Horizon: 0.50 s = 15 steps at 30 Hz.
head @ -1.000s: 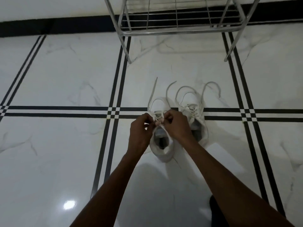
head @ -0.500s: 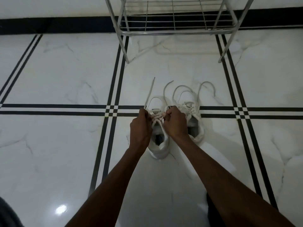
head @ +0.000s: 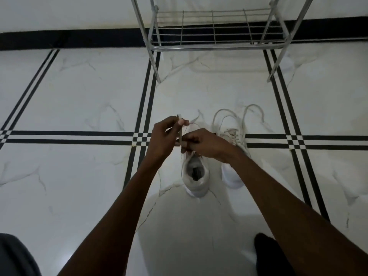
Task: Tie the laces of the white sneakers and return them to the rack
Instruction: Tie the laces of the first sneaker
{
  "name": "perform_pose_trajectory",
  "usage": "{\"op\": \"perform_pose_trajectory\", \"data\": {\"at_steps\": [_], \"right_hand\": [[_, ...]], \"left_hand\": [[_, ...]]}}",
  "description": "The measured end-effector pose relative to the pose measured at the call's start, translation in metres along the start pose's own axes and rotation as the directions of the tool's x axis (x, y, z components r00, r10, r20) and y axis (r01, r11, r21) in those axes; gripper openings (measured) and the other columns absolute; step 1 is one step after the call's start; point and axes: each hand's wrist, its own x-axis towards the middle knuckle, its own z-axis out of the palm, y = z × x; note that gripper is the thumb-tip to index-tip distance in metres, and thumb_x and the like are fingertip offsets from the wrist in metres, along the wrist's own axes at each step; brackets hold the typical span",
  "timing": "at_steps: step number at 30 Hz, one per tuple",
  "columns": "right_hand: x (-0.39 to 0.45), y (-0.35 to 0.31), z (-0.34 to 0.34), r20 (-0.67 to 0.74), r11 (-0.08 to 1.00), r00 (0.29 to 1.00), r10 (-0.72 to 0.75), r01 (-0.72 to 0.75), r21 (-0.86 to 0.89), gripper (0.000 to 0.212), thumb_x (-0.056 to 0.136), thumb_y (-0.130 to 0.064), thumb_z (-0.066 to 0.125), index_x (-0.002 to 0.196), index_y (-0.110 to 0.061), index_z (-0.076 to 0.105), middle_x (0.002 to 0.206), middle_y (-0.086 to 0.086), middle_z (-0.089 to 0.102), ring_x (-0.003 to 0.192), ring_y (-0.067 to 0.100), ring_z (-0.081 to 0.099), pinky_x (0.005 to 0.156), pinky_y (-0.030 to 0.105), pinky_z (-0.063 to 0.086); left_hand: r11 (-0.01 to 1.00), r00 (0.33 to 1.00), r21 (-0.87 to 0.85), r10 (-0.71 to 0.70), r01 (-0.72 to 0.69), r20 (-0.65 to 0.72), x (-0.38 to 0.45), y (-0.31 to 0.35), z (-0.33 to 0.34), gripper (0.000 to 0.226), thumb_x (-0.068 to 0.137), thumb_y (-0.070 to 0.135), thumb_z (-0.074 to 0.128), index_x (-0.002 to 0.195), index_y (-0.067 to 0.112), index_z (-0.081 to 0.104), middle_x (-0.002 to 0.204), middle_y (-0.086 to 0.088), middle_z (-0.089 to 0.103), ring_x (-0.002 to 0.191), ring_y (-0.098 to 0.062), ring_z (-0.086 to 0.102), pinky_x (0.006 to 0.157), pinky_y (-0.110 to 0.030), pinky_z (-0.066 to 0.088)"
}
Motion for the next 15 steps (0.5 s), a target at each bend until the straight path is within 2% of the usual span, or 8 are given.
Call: {"op": "perform_pose_trajectory", "data": {"at_steps": [1, 3, 4, 6, 8, 10, 12, 15], "right_hand": [[-0.002, -0.002, -0.001, 0.049, 0.999, 0.999, -0.009, 0.010, -0.032, 0.019, 0.098, -0.022, 0.058, 0.088, -0.014, 0.072, 0.086, 0.005, 0.073, 0.074, 0.011, 0.064, 0.057, 0.013, 0.047], [-0.001, -0.002, -0.006, -0.027, 0.993, 0.998, -0.064, 0.061, -0.105, 0.026, 0.096, -0.033, 0.062, 0.081, -0.014, 0.072, 0.081, 0.003, 0.073, 0.074, 0.017, 0.067, 0.065, 0.026, 0.053], [0.001, -0.001, -0.010, -0.094, 0.983, 0.991, -0.090, 0.073, -0.171, 0.028, 0.094, -0.037, 0.063, 0.077, -0.016, 0.072, 0.079, 0.003, 0.074, 0.075, 0.021, 0.069, 0.071, 0.034, 0.054], [0.001, 0.001, -0.018, -0.140, 0.955, 0.984, -0.111, 0.067, -0.287, 0.026, 0.090, -0.040, 0.067, 0.077, -0.019, 0.074, 0.076, 0.001, 0.075, 0.076, 0.020, 0.072, 0.076, 0.037, 0.056], [-0.001, 0.004, -0.023, -0.146, 0.932, 0.981, -0.130, 0.071, -0.355, 0.017, 0.085, -0.035, 0.073, 0.082, -0.019, 0.078, 0.075, -0.001, 0.076, 0.073, 0.013, 0.073, 0.075, 0.035, 0.057], [-0.004, 0.008, -0.023, -0.231, 0.925, 0.952, -0.198, 0.104, -0.367, 0.007, 0.081, -0.024, 0.078, 0.085, -0.019, 0.080, 0.077, -0.004, 0.078, 0.070, 0.009, 0.073, 0.075, 0.035, 0.060], [-0.005, 0.015, -0.017, -0.363, 0.917, 0.888, -0.281, 0.137, -0.374, 0.006, 0.079, -0.016, 0.078, 0.084, -0.017, 0.081, 0.074, -0.003, 0.078, 0.067, 0.010, 0.073, 0.072, 0.037, 0.061], [-0.002, 0.023, -0.011, -0.504, 0.971, 0.835, -0.219, 0.134, -0.199, 0.008, 0.076, -0.013, 0.081, 0.084, -0.014, 0.081, 0.077, 0.002, 0.079, 0.071, 0.014, 0.075, 0.070, 0.041, 0.063]], "left_hand": [[1.000, 0.999, 0.010, -0.010, 0.009, 0.047, 0.001, 0.000, -0.001, 0.032, 0.105, 0.032, 0.055, 0.104, 0.007, 0.075, 0.098, -0.001, 0.078, 0.091, -0.016, 0.075, 0.074, -0.033, 0.062], [0.998, 0.984, 0.024, -0.057, 0.054, 0.166, -0.001, -0.006, 0.000, 0.041, 0.107, 0.039, 0.048, 0.100, 0.006, 0.071, 0.087, -0.006, 0.074, 0.084, -0.015, 0.072, 0.078, -0.039, 0.060], [0.996, 0.975, 0.034, -0.089, 0.084, 0.202, -0.004, -0.009, 0.002, 0.043, 0.108, 0.040, 0.045, 0.096, 0.007, 0.069, 0.083, -0.005, 0.072, 0.081, -0.009, 0.068, 0.077, -0.035, 0.058], [0.987, 0.964, 0.026, -0.159, 0.157, 0.212, -0.011, -0.015, 0.006, 0.040, 0.109, 0.041, 0.040, 0.088, 0.017, 0.065, 0.077, 0.011, 0.069, 0.077, 0.004, 0.064, 0.076, -0.022, 0.051], [0.977, 0.963, -0.030, -0.203, 0.212, 0.176, -0.013, -0.020, 0.009, 0.038, 0.108, 0.042, 0.043, 0.093, 0.016, 0.066, 0.083, 0.012, 0.073, 0.083, 0.001, 0.067, 0.085, -0.025, 0.052], [0.968, 0.964, -0.070, -0.232, 0.242, 0.129, -0.012, -0.024, 0.010, 0.037, 0.105, 0.040, 0.050, 0.104, 0.007, 0.067, 0.090, 0.002, 0.074, 0.086, -0.005, 0.069, 0.089, -0.031, 0.052], [0.962, 0.963, -0.084, -0.250, 0.258, 0.098, -0.014, -0.025, 0.013, 0.035, 0.105, 0.036, 0.052, 0.106, 0.005, 0.067, 0.092, -0.001, 0.074, 0.084, -0.004, 0.068, 0.085, -0.029, 0.049], [0.974, 0.967, -0.013, -0.222, 0.225, 0.128, -0.018, -0.022, 0.019, 0.036, 0.108, 0.035, 0.046, 0.120, 0.010, 0.069, 0.113, -0.003, 0.076, 0.106, -0.012, 0.069, 0.096, -0.031, 0.052]]}}
